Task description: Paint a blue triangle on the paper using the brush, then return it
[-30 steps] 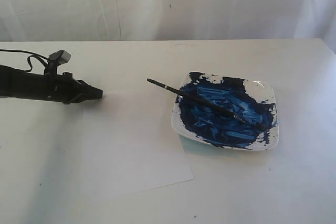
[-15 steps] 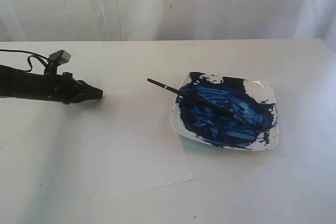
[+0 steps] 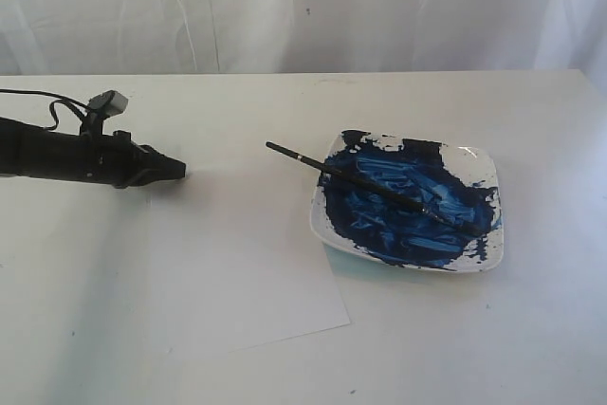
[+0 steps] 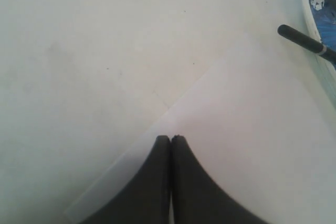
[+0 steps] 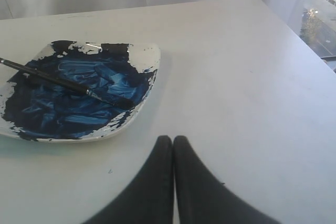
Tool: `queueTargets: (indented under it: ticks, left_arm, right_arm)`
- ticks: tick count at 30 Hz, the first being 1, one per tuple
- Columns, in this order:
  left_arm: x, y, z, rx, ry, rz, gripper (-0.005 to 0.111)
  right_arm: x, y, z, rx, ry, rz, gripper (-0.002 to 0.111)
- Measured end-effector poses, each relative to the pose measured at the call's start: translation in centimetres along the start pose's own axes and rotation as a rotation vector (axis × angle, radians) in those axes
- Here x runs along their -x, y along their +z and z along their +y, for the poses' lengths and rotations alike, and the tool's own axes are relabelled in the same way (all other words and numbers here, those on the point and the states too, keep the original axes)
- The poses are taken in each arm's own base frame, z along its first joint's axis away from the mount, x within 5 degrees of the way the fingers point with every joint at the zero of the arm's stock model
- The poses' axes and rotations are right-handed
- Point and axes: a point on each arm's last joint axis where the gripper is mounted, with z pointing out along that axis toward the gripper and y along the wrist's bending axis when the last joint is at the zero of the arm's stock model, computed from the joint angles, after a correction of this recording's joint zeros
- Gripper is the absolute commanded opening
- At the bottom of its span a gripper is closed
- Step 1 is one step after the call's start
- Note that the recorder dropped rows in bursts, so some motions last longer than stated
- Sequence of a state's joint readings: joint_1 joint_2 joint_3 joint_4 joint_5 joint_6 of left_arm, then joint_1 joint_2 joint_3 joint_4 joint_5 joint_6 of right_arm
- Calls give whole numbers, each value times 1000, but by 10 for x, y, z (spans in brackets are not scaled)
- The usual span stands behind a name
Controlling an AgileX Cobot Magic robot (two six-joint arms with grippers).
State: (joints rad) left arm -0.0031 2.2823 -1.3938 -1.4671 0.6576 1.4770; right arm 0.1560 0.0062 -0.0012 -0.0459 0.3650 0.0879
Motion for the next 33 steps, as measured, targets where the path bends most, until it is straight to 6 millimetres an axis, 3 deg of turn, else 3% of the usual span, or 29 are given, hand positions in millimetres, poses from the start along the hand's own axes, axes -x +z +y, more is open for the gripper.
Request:
queueTargets:
  ticks: [12,23,33]
  left_arm:
    - [0,0,0,0,0,0,0]
    - [0,0,0,0,0,0,0]
    - [0,0,0,0,2,0,0]
  right_arm:
    - [0,0,0,0,0,-5,0]
    - [25,-4,2,29,24,-284,0]
    - [34,-7,3,40,33,-380,0]
